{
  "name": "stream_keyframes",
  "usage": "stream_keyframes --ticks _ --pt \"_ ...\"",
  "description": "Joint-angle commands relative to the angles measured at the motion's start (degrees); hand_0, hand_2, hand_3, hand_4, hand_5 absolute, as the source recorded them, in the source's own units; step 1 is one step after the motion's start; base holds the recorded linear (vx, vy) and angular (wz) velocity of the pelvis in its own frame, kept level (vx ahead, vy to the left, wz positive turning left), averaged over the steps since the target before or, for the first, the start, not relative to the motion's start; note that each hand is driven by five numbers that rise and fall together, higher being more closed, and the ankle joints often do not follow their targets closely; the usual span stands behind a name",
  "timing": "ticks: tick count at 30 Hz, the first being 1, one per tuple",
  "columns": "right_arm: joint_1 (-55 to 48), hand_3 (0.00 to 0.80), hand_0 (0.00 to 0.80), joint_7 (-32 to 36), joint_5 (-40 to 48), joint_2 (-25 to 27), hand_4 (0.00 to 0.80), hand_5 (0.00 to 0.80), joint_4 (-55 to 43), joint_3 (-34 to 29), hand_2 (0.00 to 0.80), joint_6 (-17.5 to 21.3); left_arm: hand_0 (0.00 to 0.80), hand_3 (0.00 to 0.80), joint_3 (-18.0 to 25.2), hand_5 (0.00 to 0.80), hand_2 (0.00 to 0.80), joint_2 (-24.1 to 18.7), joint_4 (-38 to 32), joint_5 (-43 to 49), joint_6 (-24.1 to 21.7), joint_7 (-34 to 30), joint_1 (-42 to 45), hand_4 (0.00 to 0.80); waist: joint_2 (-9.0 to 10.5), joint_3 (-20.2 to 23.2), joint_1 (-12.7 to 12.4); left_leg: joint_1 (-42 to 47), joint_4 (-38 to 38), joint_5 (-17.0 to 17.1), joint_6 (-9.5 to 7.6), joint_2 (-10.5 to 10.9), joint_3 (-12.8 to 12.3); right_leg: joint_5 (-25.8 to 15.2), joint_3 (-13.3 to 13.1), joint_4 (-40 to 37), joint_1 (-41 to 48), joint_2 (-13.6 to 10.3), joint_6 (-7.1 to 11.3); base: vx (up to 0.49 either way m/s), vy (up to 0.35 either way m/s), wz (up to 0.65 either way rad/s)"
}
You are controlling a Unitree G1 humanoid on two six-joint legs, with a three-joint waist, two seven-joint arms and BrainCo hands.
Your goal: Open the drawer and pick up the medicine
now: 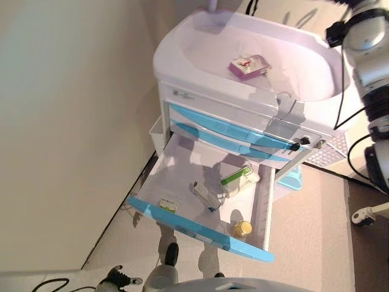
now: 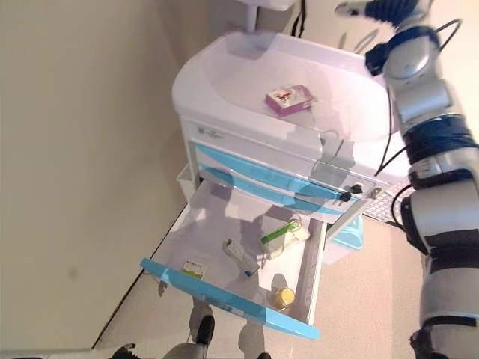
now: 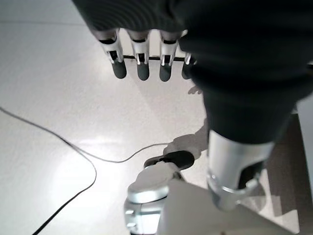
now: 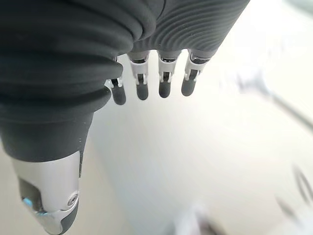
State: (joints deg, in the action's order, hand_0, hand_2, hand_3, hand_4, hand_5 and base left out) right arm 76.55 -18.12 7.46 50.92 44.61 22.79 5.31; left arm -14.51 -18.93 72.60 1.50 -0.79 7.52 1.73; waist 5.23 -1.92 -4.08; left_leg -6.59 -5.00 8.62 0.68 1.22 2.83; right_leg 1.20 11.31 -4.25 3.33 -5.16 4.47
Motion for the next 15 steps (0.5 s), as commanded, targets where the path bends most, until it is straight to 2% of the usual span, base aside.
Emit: stream_keyframes --ticks 1,3,4,7,8,10,11,13,14,15 --pt "-2.84 0.000 0.000 -3.68 2.45 6.66 0.000 0.000 -2.88 -2.19 0.000 3.12 0.000 0.000 -0.02 0.000 0.000 0.18 2.55 2.01 -0.58 0.62 -1.05 0.000 -0.77 1.81 0.69 5.18 1.04 -8.44 -1.75 2.12 -4.25 -4.14 -1.64 2.86 -4.51 -0.78 1.81 0.017 0.017 -0.12" --pt "-4.47 0.000 0.000 -4.47 2.32 7.47 0.000 0.000 -4.40 -3.84 0.000 3.12 0.000 0.000 -0.07 0.000 0.000 0.41 2.67 2.41 -0.47 0.56 -1.06 0.000 -0.98 1.93 1.03 5.58 1.02 -8.61 -1.79 2.12 -4.70 -4.16 -2.08 2.84 -4.43 -0.73 1.88 0.011 0.019 -0.32" --pt "-8.40 0.000 0.000 -5.51 2.32 8.33 0.000 0.000 -5.24 -7.50 0.000 3.13 0.000 0.000 -0.31 0.000 0.000 1.18 2.67 2.97 -0.34 0.38 -0.95 0.000 -1.72 2.10 2.02 6.19 1.00 -8.80 -1.89 2.06 -5.51 -4.16 -3.00 2.83 -4.23 -0.71 2.01 0.005 0.013 -0.38" --pt "-13.10 0.000 0.000 -7.00 0.03 8.46 0.000 0.000 -5.84 -11.18 0.000 2.86 0.000 0.000 -0.62 0.000 0.000 1.36 2.66 3.67 -0.30 0.33 -0.85 0.000 -1.98 2.19 2.11 6.80 0.81 -8.97 -1.98 2.01 -6.15 -4.24 -3.71 2.78 -4.05 -0.67 2.12 -0.018 0.021 -0.25" --pt "-18.17 0.000 0.000 -8.22 -2.09 8.09 0.000 0.000 -8.12 -14.64 0.000 2.28 0.000 0.000 -0.90 0.000 0.000 2.01 2.72 4.55 -0.26 0.09 -0.84 0.000 -2.47 2.27 2.75 7.10 0.82 -9.11 -2.14 1.93 -6.74 -4.36 -4.43 2.87 -4.14 -0.65 2.22 -0.016 0.008 -0.22" --pt "-18.67 0.000 0.000 -8.22 -2.16 8.07 0.000 0.000 -8.37 -15.10 0.000 2.20 0.000 0.000 -1.02 0.000 0.000 1.85 2.71 4.55 -0.27 0.08 -0.81 0.000 -2.31 2.32 2.60 7.11 0.82 -9.12 -2.13 1.93 -6.79 -4.36 -4.48 2.87 -4.15 -0.65 2.22 -0.027 0.022 -0.27" --pt "-26.49 0.000 0.000 -9.56 -2.28 5.95 0.000 0.000 -8.79 -20.69 0.000 2.62 0.000 0.000 -1.52 0.000 0.000 3.02 2.82 5.77 -0.06 -0.20 -1.08 0.000 -3.18 2.25 3.49 7.44 0.72 -9.28 -2.37 1.96 -7.47 -4.56 -5.31 3.05 -4.35 -0.68 2.34 -0.044 0.049 -0.35" --pt "-33.31 0.000 0.000 -9.26 0.95 2.42 0.000 0.000 -9.85 -25.15 0.000 3.73 0.000 0.000 -1.38 0.000 0.000 3.68 3.02 6.33 0.22 -0.16 -1.43 0.000 -3.63 2.28 4.15 7.74 0.70 -9.46 -2.57 1.97 -8.01 -4.68 -6.01 3.25 -4.56 -0.62 2.38 -0.031 0.039 -0.24" --pt "-34.26 0.000 0.000 -9.18 0.93 2.26 0.000 0.000 -10.33 -25.94 0.000 3.68 0.000 0.000 -1.62 0.000 0.000 3.39 3.03 6.34 0.20 -0.15 -1.33 0.000 -3.34 2.39 3.87 7.80 0.69 -9.49 -2.58 1.96 -8.08 -4.67 -6.08 3.27 -4.55 -0.61 2.38 -0.014 0.037 -0.24" --pt "-42.94 0.000 0.000 -8.22 4.28 -2.46 0.000 0.000 -12.89 -30.61 0.000 4.71 0.000 0.000 -0.79 0.000 0.000 4.01 3.15 6.48 0.36 -0.16 -1.31 0.000 -3.80 2.19 4.73 8.14 0.70 -9.70 -2.75 1.97 -8.74 -4.68 -6.82 3.42 -4.65 -0.54 2.41 -0.008 0.028 -0.24"
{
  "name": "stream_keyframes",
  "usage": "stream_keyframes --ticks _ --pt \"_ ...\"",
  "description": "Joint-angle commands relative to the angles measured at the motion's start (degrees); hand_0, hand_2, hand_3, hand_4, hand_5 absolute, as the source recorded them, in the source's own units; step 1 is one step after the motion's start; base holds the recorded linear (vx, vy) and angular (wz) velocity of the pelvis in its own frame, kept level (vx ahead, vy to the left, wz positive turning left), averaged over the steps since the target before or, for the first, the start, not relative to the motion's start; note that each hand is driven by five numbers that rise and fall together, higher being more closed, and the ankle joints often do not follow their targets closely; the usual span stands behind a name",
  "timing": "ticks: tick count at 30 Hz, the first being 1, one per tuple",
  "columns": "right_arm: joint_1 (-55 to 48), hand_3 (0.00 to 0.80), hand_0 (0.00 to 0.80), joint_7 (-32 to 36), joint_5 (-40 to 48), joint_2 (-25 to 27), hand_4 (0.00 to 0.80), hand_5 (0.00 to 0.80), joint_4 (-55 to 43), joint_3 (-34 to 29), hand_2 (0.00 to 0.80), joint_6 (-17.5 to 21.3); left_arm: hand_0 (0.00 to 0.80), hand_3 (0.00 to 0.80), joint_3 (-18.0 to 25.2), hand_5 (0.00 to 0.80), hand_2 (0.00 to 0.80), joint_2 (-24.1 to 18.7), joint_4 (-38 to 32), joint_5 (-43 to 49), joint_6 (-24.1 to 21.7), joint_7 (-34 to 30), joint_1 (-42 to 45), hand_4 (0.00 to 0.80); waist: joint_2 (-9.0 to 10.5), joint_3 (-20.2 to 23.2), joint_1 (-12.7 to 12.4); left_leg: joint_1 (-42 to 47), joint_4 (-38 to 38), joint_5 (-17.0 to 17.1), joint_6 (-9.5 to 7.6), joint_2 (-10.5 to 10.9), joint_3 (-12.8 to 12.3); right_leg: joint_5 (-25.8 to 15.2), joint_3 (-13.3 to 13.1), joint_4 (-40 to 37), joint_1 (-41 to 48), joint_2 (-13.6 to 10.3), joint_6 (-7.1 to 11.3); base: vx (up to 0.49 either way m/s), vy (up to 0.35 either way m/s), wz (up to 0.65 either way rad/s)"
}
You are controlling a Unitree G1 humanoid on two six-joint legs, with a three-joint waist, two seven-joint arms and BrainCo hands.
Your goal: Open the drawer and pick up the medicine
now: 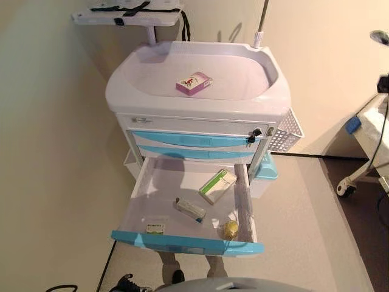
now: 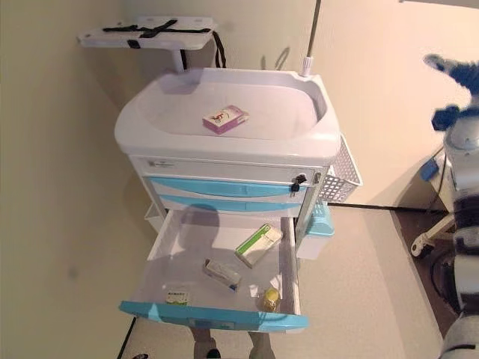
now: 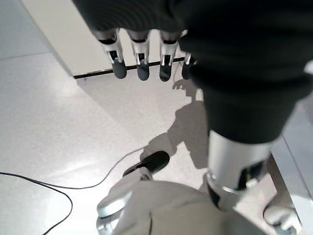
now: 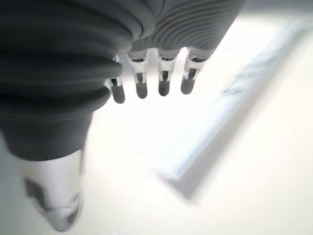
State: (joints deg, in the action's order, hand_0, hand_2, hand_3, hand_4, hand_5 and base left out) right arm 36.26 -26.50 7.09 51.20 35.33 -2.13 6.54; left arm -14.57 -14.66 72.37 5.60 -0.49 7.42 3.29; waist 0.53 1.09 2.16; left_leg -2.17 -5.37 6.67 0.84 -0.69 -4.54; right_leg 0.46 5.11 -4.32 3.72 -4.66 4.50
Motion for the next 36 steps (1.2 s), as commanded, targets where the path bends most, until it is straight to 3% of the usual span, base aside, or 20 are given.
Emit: stream_keyframes --ticks 1,3,10,17,23,27,33,36 --pt "-2.96 0.000 0.000 0.16 4.61 -2.82 0.000 0.000 -3.80 -5.94 0.000 3.41 0.000 0.000 -0.85 0.000 0.000 -0.36 3.36 2.37 0.06 -0.07 -2.83 0.000 1.00 -0.76 -1.63 3.73 1.07 -7.75 -2.92 3.89 -1.40 -3.94 -0.66 3.49 -5.04 -1.05 2.37 -0.014 0.039 -0.19" --pt "-14.91 0.000 0.000 2.57 2.35 -6.64 0.000 0.000 -7.98 -10.49 0.000 2.77 0.000 0.000 0.97 0.000 0.000 0.25 3.35 3.35 0.15 -0.53 -2.71 0.000 0.47 -1.08 -0.33 3.97 1.12 -7.96 -3.05 3.79 -2.15 -3.93 -1.33 3.80 -5.50 -1.01 2.35 -0.009 0.024 -0.11" --pt "-30.30 0.000 0.000 6.55 -0.66 -15.71 0.000 0.000 -4.31 -12.39 0.000 2.22 0.000 0.000 1.40 0.000 0.000 0.32 3.29 6.77 -0.43 -1.72 -1.88 0.000 -0.52 -2.57 1.60 4.45 1.27 -8.17 -3.30 3.62 -3.10 -3.44 -2.38 5.45 -6.43 -0.91 2.13 -0.007 0.007 -0.17" --pt "-31.09 0.000 0.000 10.32 -4.40 -17.94 0.000 0.000 7.59 -5.79 0.000 0.18 0.000 0.000 1.26 0.000 0.000 -0.26 3.13 8.43 -0.65 -2.11 -1.22 0.000 -1.59 -3.72 2.16 5.38 1.52 -8.39 -3.08 2.94 -5.82 -3.08 -3.60 6.28 -6.94 -0.20 2.05 0.008 -0.019 -0.23" --pt "-34.48 0.000 0.000 12.44 -5.36 -21.89 0.000 0.000 11.94 -2.33 0.000 -0.24 0.000 0.000 1.43 0.000 0.000 -0.60 2.77 8.49 -0.52 -1.64 -1.59 0.000 -1.88 -5.00 2.66 5.10 1.48 -7.82 -2.55 2.16 -5.51 -2.02 -2.79 7.36 -7.52 0.44 1.47 -0.017 -0.060 -0.08" --pt "-34.83 0.000 0.000 13.35 -6.28 -23.50 0.000 0.000 18.03 0.86 0.000 -0.38 0.000 0.000 -1.01 0.000 0.000 -0.97 1.29 9.71 -0.80 -1.11 -2.79 0.000 -2.42 -7.27 3.36 3.56 2.90 -7.80 -2.28 1.59 -4.97 -1.21 -2.33 9.05 -9.29 0.98 0.77 -0.089 -0.047 0.01" --pt "-32.02 0.000 0.000 12.39 -7.06 -23.12 0.000 0.000 23.97 4.48 0.000 -0.86 0.000 0.000 -6.25 0.000 0.000 -5.04 -10.18 8.38 -2.08 1.50 -6.90 0.000 -2.71 -15.76 3.91 -8.39 13.44 -8.36 -2.66 0.82 -3.78 0.19 -3.00 18.82 -20.35 1.34 -1.01 -0.256 -0.046 0.00" --pt "-31.40 0.000 0.000 11.71 -7.29 -22.84 0.000 0.000 24.79 5.03 0.000 -0.90 0.000 0.000 -8.12 0.000 0.000 -7.29 -15.16 8.59 -2.24 2.16 -8.62 0.000 -2.66 -16.89 3.88 -14.51 17.57 -8.44 -2.77 1.22 -2.53 0.49 -2.38 21.84 -25.18 0.75 -1.45 -0.203 -0.074 0.09"
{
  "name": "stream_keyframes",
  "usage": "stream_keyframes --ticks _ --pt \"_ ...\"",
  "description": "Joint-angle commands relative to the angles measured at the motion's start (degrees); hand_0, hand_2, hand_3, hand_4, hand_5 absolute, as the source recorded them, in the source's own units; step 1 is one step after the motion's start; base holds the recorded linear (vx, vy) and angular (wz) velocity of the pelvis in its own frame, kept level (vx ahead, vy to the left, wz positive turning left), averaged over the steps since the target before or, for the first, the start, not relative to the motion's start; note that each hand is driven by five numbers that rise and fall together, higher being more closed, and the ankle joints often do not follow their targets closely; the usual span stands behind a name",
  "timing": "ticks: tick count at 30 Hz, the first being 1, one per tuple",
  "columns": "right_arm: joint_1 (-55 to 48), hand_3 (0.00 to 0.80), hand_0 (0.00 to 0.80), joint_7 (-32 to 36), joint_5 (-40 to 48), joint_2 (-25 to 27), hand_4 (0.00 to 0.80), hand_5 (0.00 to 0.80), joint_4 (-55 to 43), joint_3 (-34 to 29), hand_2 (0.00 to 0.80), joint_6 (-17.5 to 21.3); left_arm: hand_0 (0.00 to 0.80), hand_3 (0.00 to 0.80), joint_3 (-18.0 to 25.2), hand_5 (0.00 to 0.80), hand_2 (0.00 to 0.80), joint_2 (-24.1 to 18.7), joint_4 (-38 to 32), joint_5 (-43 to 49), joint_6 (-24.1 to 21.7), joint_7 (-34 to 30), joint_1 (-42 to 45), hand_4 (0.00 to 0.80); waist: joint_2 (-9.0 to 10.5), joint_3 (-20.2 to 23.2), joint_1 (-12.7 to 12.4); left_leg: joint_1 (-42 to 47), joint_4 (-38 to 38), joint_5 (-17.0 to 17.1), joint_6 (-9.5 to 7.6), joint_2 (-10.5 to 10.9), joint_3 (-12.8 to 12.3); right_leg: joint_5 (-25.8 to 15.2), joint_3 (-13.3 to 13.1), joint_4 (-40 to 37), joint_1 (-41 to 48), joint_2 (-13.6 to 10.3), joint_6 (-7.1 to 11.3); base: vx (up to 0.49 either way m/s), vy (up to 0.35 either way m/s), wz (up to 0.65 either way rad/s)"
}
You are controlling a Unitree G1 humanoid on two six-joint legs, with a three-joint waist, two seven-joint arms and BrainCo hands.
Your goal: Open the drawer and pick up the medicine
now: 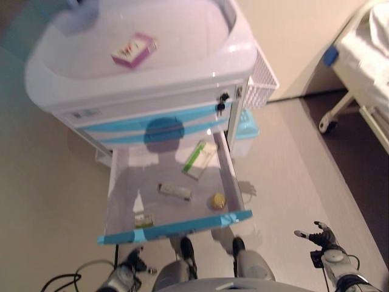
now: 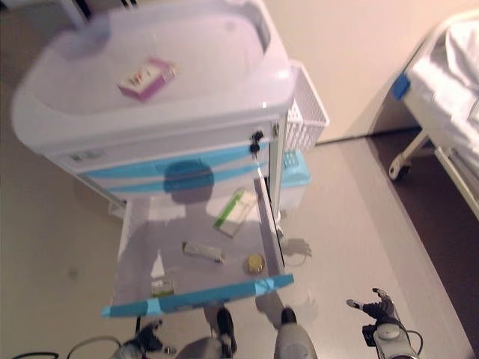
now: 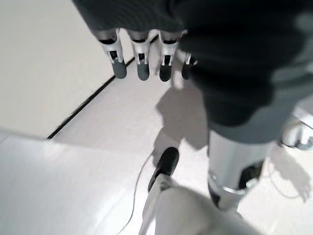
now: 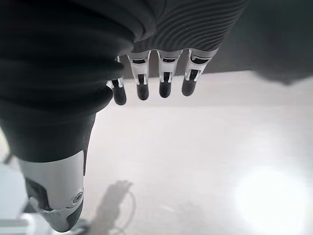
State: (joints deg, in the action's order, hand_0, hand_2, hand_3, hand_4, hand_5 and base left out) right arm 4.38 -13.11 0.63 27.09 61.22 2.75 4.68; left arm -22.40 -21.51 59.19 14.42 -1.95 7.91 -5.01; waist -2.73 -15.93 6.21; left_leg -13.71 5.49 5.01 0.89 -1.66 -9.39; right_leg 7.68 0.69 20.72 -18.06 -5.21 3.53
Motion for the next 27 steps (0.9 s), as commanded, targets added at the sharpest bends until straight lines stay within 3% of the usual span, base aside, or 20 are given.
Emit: stream_keyframes --ticks 1,8,9,16,20,27 --pt "0.50 0.000 0.000 -1.67 -0.83 1.26 0.000 0.000 -1.07 0.15 0.000 0.98 0.000 0.000 -0.28 0.000 0.000 -0.46 -2.00 -0.22 -0.77 1.66 -0.32 0.000 0.60 0.21 -0.17 -3.10 6.77 -6.80 -2.83 2.19 2.33 -6.73 2.04 -3.17 -3.52 1.30 -0.49 -0.087 -0.064 0.18" --pt "2.57 0.000 0.000 -2.90 -0.94 1.84 0.000 0.000 5.30 1.08 0.000 0.72 0.000 0.000 -3.66 0.000 0.000 -4.89 -13.62 2.16 -0.82 1.30 -5.03 0.000 0.16 -0.70 -0.90 -6.67 7.10 -5.67 -2.67 2.09 3.84 -6.73 3.70 -2.00 -6.73 0.76 -0.55 -0.046 -0.041 0.05" --pt "2.48 0.000 0.000 -2.74 -1.69 1.73 0.000 0.000 6.38 1.82 0.000 0.55 0.000 0.000 -4.06 0.000 0.000 -6.59 -18.91 2.83 -0.73 0.78 -6.66 0.000 -0.07 -1.07 -0.89 -7.41 7.26 -5.47 -2.46 2.23 4.47 -6.62 4.35 -1.95 -7.04 0.57 -0.68 -0.027 -0.029 0.07" --pt "0.79 0.000 0.000 -0.94 -2.18 0.60 0.000 0.000 5.88 2.62 0.000 0.15 0.000 0.000 -1.74 0.000 0.000 -10.79 -30.12 5.08 0.32 0.26 -11.14 0.000 0.10 -2.09 -0.45 -9.79 8.41 -5.49 -2.15 2.47 5.43 -6.72 5.42 -1.91 -8.48 0.06 -0.62 -0.021 -0.016 0.17" --pt "-0.48 0.000 0.000 0.77 -2.77 0.10 0.000 0.000 5.29 3.62 0.000 0.03 0.000 0.000 -0.37 0.000 0.000 -13.35 -32.73 7.69 1.42 0.60 -14.95 0.000 0.56 -2.55 0.00 -11.56 10.08 -6.49 -2.11 2.27 4.75 -6.64 4.88 -1.05 -10.34 0.01 -0.67 0.008 0.032 0.04" --pt "-1.72 0.000 0.000 2.57 -2.69 -0.36 0.000 0.000 5.35 4.36 0.000 -0.08 0.000 0.000 -0.38 0.000 0.000 -16.37 -29.68 10.50 3.87 2.61 -25.73 0.000 1.27 -2.84 1.38 -14.93 14.10 -9.00 -2.33 1.80 2.03 -6.28 2.75 1.65 -14.47 -0.38 -0.42 0.021 0.057 -0.10"
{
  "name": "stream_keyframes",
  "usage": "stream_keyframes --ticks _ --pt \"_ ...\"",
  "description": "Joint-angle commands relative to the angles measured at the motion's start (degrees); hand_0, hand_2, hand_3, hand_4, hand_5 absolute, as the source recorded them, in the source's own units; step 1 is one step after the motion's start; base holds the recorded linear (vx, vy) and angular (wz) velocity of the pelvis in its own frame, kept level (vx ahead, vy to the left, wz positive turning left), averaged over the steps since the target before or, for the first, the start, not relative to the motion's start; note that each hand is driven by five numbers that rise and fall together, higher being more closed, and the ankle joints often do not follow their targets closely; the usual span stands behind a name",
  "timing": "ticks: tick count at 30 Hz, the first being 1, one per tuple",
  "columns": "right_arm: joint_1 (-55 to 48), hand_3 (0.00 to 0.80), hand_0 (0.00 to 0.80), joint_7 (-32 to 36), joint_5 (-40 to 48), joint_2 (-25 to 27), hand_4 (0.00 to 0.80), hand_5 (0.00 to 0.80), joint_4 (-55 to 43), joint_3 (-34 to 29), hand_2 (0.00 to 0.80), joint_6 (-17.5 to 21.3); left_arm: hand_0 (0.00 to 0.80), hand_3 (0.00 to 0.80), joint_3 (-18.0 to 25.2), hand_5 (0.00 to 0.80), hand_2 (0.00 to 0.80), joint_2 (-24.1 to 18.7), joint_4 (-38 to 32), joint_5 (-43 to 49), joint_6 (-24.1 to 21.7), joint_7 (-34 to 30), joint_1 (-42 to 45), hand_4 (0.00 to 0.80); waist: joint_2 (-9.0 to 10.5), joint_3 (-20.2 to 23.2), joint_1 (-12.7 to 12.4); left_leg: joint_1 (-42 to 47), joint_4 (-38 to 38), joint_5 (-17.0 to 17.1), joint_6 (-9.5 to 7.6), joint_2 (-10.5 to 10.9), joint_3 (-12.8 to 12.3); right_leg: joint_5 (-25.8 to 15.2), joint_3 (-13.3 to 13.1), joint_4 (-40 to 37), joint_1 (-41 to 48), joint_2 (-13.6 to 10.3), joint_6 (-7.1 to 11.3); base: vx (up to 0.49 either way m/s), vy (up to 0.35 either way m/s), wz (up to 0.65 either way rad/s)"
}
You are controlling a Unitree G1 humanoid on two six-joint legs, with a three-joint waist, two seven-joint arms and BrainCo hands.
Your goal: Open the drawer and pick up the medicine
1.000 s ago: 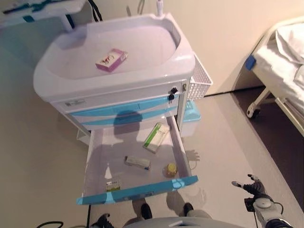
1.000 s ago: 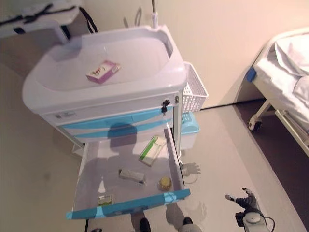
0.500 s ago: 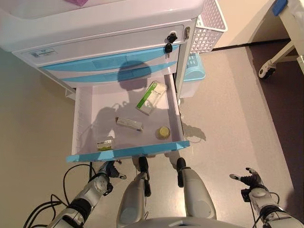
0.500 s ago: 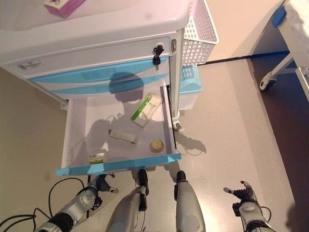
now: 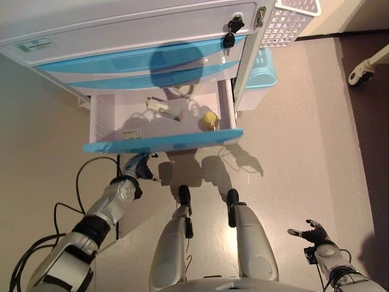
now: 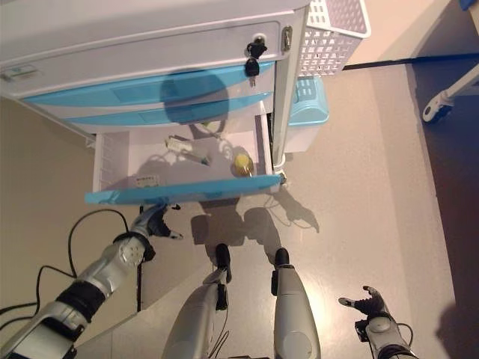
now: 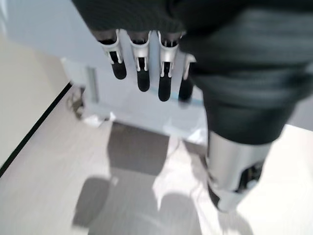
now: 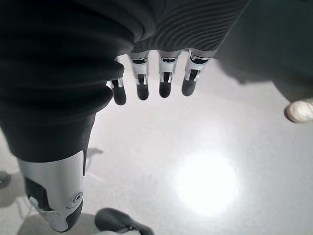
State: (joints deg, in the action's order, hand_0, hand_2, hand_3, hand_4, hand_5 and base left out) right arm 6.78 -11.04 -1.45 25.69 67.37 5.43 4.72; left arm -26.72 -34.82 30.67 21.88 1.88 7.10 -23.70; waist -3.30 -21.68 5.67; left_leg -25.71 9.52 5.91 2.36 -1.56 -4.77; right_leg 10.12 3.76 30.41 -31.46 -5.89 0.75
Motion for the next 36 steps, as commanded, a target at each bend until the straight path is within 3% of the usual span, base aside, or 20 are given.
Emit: stream_keyframes --ticks 1,6,11,14,16,24,29,36 --pt "-4.37 0.000 0.000 0.61 -0.50 0.93 0.000 0.000 -0.83 1.73 0.000 -0.13 0.000 0.000 3.83 0.000 0.000 -3.76 -0.86 3.22 0.37 3.51 -8.18 0.000 1.91 2.86 2.08 -3.31 10.61 -10.14 -3.79 1.63 -2.67 -8.64 -0.47 -7.71 -1.42 0.33 2.35 0.020 0.030 -0.09" --pt "-4.35 0.000 0.000 0.99 0.16 0.53 0.000 0.000 -0.87 2.39 0.000 0.01 0.000 0.000 2.80 0.000 0.000 -5.65 4.10 2.56 0.80 4.89 -13.53 0.000 2.23 2.88 3.06 -4.57 11.88 -11.30 -3.98 1.17 -4.25 -9.00 -1.94 -7.38 -3.41 0.79 2.39 0.010 0.056 -0.12" --pt "-2.81 0.000 0.000 1.29 1.70 -0.43 0.000 0.000 -0.71 3.78 0.000 0.37 0.000 0.000 2.47 0.000 0.000 -9.53 9.62 0.79 1.69 6.90 -20.78 0.000 3.26 2.68 4.15 -5.28 13.25 -12.89 -4.51 -0.42 -8.59 -10.23 -5.66 -8.11 -5.80 2.33 3.14 0.008 0.080 -0.36" --pt "-2.79 0.000 0.000 1.47 1.94 -0.93 0.000 0.000 -0.92 4.45 0.000 0.56 0.000 0.000 2.63 0.000 0.000 -10.61 12.02 0.03 1.73 7.73 -22.40 0.000 3.86 2.52 4.28 -5.43 14.18 -13.54 -4.73 -0.93 -9.80 -10.37 -6.89 -7.91 -6.48 2.70 3.27 0.042 0.059 -0.46" --pt "-2.64 0.000 0.000 1.48 2.22 -1.44 0.000 0.000 -0.71 5.25 0.000 0.66 0.000 0.000 2.07 0.000 0.000 -12.29 15.44 -0.85 1.80 8.84 -25.36 0.000 4.14 2.61 4.51 -4.98 15.30 -16.24 -4.57 -1.67 -10.62 -8.96 -8.14 -7.50 -6.58 3.48 3.84 0.110 0.077 -0.41" --pt "-1.29 0.000 0.000 1.16 3.58 -2.43 0.000 0.000 -0.75 7.20 0.000 1.25 0.000 0.000 0.64 0.000 0.000 -15.08 24.51 -2.13 2.00 11.10 -30.08 0.000 5.46 3.00 5.13 -5.92 17.42 -17.88 -4.97 -3.05 -13.02 -9.86 -9.86 -8.18 -7.81 4.54 4.29 0.017 0.024 -0.20" --pt "-0.71 0.000 0.000 0.86 4.51 -2.66 0.000 0.000 -0.70 7.19 0.000 1.40 0.000 0.000 1.11 0.000 0.000 -15.11 24.45 -3.47 1.87 11.07 -30.07 0.000 5.61 3.49 4.70 -5.84 17.36 -18.06 -4.99 -3.38 -13.44 -10.23 -9.93 -8.99 -7.73 4.76 4.39 0.029 0.001 -0.14" --pt "-1.82 0.000 0.000 0.72 4.10 -2.72 0.000 0.000 -1.09 6.78 0.000 1.58 0.000 0.000 2.41 0.000 0.000 -13.78 22.25 -4.36 1.32 10.65 -27.01 0.000 4.87 4.91 4.27 -5.24 14.77 -17.13 -4.56 -2.26 -11.56 -10.22 -8.14 -10.60 -6.37 4.15 4.38 0.018 -0.012 0.02"
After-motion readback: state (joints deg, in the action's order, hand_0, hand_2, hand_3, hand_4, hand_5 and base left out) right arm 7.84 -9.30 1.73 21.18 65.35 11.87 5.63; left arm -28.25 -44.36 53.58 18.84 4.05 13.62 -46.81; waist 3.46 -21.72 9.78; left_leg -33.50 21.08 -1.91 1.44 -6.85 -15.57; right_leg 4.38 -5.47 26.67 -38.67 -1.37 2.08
